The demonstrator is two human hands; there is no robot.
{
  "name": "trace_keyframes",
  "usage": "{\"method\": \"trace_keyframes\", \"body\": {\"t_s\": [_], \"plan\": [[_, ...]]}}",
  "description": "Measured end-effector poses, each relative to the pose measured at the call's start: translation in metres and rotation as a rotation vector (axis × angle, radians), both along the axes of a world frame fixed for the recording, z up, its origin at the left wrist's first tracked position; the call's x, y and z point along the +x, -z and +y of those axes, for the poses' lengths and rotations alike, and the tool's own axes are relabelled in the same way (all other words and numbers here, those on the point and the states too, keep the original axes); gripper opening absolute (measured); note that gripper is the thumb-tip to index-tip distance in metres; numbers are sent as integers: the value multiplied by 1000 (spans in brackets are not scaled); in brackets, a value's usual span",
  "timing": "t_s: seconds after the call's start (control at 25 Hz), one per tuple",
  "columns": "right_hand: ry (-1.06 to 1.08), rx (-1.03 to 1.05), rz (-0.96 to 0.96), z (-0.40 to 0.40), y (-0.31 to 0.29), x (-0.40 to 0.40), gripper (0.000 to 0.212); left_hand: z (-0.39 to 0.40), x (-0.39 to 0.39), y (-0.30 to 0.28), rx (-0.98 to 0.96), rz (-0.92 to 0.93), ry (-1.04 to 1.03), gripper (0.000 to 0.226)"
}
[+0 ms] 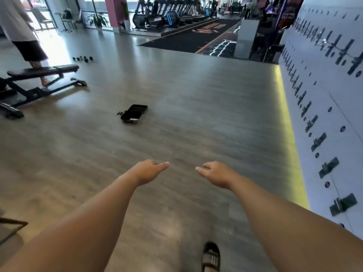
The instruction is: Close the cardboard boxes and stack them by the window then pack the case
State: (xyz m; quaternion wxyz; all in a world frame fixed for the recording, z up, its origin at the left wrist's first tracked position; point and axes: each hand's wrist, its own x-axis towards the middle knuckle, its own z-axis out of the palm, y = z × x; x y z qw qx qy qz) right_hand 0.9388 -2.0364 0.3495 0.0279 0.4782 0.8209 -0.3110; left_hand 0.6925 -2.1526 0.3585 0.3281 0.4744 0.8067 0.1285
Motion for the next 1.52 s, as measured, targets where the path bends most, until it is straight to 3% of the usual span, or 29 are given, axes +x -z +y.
{"method": "trace_keyframes", "body": {"t_s": [0.44,0.72,1.12,1.52], "plan": [[-142,0,47,352,-5,-170,75,302,-136,-9,-22,-39,-202,83],[-234,-19,-18,542,28,-321,72,471,-281,20,-32,-45,-289,83],[-298,-91,-2,738,22,-552,81,655,-494,14,-23,-46,-383,82],[-566,-81,3,908,28,-822,73,815,-707,21,-83,-11,-501,66]]}}
